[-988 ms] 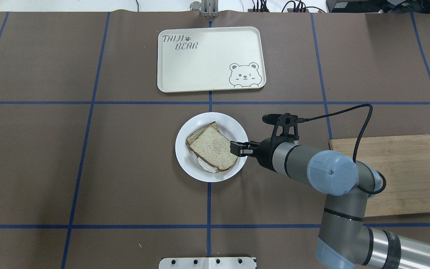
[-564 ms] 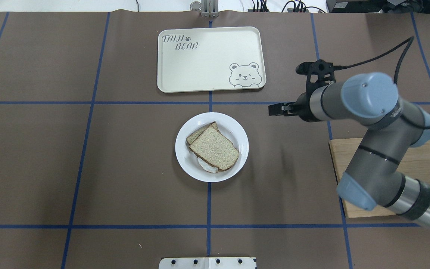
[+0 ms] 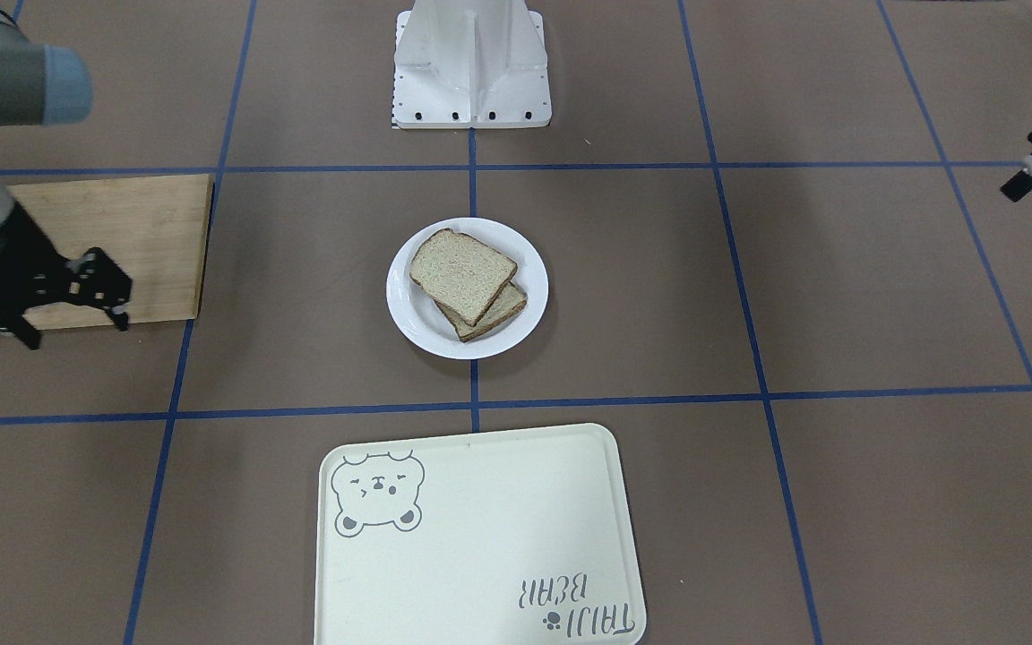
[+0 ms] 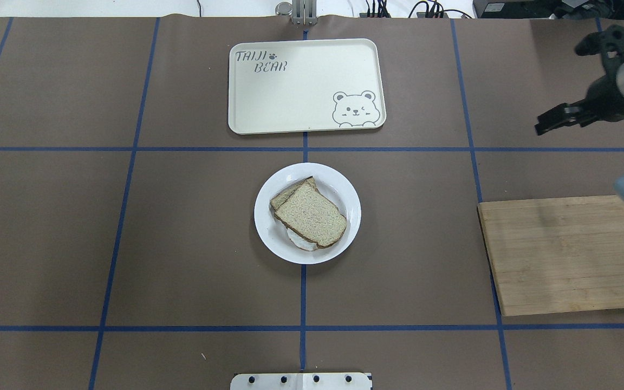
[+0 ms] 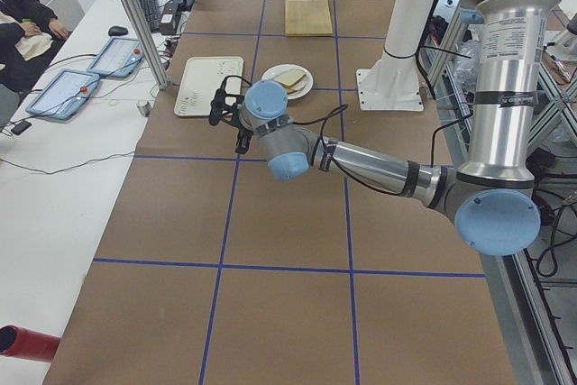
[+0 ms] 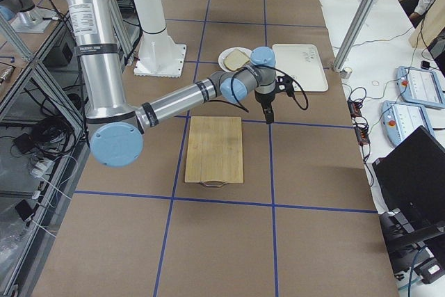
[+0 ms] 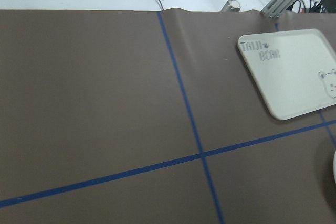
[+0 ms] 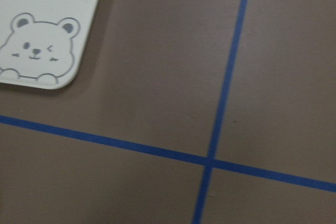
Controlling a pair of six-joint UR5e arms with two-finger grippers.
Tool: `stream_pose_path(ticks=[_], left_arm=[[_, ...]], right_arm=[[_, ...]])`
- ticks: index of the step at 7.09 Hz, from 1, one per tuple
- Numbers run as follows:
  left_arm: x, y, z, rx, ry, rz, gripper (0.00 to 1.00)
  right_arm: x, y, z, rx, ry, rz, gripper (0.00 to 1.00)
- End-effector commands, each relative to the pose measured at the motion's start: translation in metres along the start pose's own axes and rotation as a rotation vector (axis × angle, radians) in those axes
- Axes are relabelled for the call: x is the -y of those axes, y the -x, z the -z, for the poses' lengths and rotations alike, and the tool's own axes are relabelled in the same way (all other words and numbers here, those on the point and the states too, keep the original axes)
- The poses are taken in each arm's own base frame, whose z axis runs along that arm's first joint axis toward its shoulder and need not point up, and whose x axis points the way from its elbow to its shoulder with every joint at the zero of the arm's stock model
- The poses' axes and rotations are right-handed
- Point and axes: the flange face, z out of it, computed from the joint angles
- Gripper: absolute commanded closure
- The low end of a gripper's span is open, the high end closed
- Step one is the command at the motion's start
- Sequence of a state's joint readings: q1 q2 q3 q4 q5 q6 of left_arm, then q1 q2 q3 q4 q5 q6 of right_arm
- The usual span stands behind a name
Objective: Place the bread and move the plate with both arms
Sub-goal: 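Withdraw the right gripper away from the plate while the left arm moves in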
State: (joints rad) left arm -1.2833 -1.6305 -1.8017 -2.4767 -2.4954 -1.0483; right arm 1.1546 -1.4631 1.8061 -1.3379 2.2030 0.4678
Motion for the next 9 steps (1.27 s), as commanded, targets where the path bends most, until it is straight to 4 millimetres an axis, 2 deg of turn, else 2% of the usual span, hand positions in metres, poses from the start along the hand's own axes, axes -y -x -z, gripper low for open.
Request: stream_pose_path(ticks=[1, 2, 3, 4, 5, 7, 8, 9], left_arm=[[-0.036, -0.077, -0.103, -0.069, -0.002, 0.108, 0.01], [-0.064, -0.099, -0.139, -0.098, 0.024, 0.159, 0.01], [-0.078, -0.12, -0.157, -0.121, 0.058, 0.229, 0.02], [-0.096, -0.133, -0.179, -0.122, 0.047, 0.249, 0.01], [-0.127, -0.147, -0.208, -0.123, 0.036, 0.263, 0.01], [-0.206, -0.168, -0.264, -0.155, 0.017, 0.283, 0.02], [-0.236, -0.19, -0.297, -0.165, -0.013, 0.295, 0.03], [-0.25, -0.204, -0.331, -0.158, -0.041, 0.314, 0.14]], right_arm=[[-0.07, -0.137, 0.016, -0.011, 0.052, -0.01, 0.0], [-0.107, -0.174, 0.021, -0.028, 0.066, -0.003, 0.0], [-0.144, -0.209, 0.022, -0.056, 0.092, 0.051, 0.0], [-0.155, -0.234, 0.053, -0.058, 0.042, -0.006, 0.0], [-0.153, -0.242, 0.059, -0.057, 0.087, -0.07, 0.0], [-0.151, -0.245, 0.059, -0.042, 0.172, 0.007, 0.0], [-0.137, -0.248, 0.078, -0.053, 0.162, -0.004, 0.0], [-0.133, -0.248, 0.079, -0.055, 0.16, -0.002, 0.0]])
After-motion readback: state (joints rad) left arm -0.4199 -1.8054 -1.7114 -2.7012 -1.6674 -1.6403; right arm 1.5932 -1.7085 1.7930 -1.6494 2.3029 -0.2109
